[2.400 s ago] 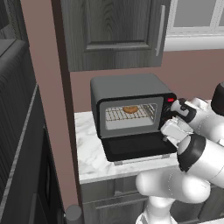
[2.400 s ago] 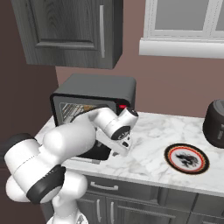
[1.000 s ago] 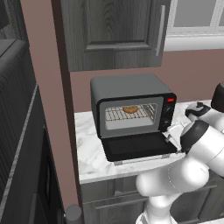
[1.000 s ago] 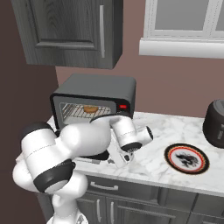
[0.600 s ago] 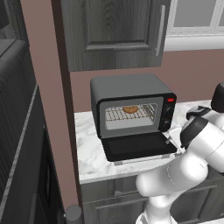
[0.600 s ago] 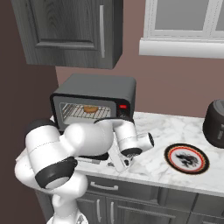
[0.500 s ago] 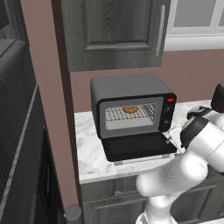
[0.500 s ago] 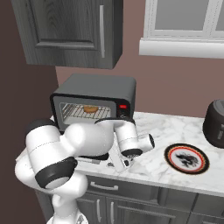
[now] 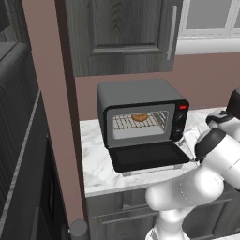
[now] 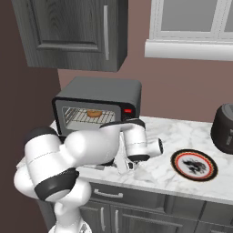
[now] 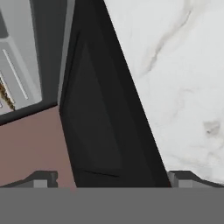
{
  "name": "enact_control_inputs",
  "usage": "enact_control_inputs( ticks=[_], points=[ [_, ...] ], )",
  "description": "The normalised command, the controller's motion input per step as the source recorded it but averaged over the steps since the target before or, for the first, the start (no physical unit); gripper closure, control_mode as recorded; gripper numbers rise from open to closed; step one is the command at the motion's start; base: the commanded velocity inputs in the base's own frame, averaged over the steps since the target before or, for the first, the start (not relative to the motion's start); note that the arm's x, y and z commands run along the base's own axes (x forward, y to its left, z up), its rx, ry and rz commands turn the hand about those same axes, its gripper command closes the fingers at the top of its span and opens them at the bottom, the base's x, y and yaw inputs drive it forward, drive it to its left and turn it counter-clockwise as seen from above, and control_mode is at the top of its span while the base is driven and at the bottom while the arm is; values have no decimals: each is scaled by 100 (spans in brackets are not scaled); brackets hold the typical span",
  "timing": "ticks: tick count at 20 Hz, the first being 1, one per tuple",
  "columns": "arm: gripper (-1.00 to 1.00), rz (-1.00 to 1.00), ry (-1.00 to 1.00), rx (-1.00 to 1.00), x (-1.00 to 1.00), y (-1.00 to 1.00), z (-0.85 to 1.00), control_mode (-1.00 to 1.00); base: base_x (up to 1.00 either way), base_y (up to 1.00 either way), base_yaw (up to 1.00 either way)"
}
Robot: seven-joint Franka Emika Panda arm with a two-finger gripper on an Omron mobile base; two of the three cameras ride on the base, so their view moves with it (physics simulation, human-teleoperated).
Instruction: Pick up the bagel from the plate, place it on the toaster oven rack, close the door, and set the timer.
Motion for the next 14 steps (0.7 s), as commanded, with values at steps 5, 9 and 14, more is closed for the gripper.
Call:
enact_control_inputs(
  ticks=[5, 9, 14],
  points=[
    [-100, -10, 0, 9, 21, 11, 18, -100, 0, 0, 0],
    [-100, -11, 0, 10, 24, 13, 20, -100, 0, 0, 0],
    [-100, -14, 1, 15, 33, 32, 25, -100, 0, 0, 0]
  ],
)
